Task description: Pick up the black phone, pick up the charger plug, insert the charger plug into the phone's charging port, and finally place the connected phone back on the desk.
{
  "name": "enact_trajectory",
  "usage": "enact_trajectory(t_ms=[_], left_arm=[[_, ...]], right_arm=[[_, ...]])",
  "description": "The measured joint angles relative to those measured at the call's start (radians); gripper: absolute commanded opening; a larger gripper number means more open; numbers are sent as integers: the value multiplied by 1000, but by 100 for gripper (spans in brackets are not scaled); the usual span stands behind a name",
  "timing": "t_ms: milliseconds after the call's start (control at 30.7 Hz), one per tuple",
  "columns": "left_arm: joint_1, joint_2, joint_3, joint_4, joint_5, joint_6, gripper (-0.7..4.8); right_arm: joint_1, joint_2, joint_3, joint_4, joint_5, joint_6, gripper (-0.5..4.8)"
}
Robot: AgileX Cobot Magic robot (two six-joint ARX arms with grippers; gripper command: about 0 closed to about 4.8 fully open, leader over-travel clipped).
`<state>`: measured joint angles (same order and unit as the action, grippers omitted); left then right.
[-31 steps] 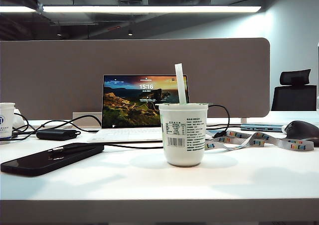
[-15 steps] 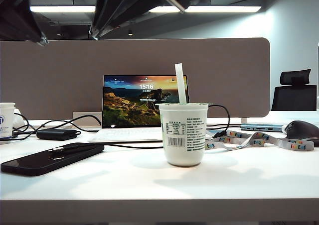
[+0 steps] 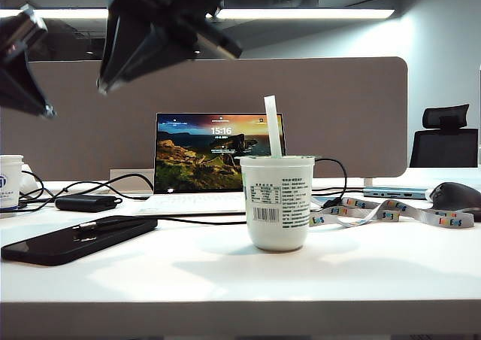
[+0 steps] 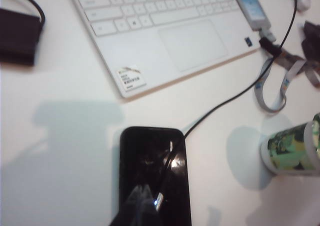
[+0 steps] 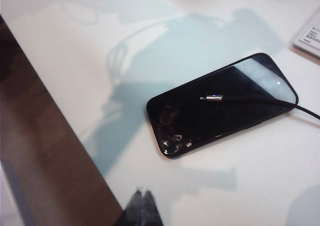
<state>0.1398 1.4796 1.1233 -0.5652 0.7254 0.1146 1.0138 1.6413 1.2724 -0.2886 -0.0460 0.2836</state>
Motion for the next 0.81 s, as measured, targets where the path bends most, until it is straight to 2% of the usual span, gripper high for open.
enact_trajectory(t_ms=[130,293,326,358,424,456,652,815], left_arm=[[-5,57,0,-23,61,101,-6],[-6,127,0,-69,75,131,-4],[-6,140,0,-80,75,132,11],[-6,153,0,-89,75,132,51],[-6,169,0,-94,75,132,166],[-7,174,0,-97,75,132,198],[-21,177,0,-98,77,135,211],[-26,177,0,-97,94,133,206]], right_arm=[[0,47,0,24,0,0,-3],[-2,80,0,19,0,0,-3],[-4,80,-1,13,1,1,-3],[-5,80,-1,6,2,2,-3],[-10,80,0,2,17,7,-3],[-18,80,0,-6,24,9,-3],[-75,79,0,-106,51,5,-3],[-88,54,-2,-156,50,-56,-3]])
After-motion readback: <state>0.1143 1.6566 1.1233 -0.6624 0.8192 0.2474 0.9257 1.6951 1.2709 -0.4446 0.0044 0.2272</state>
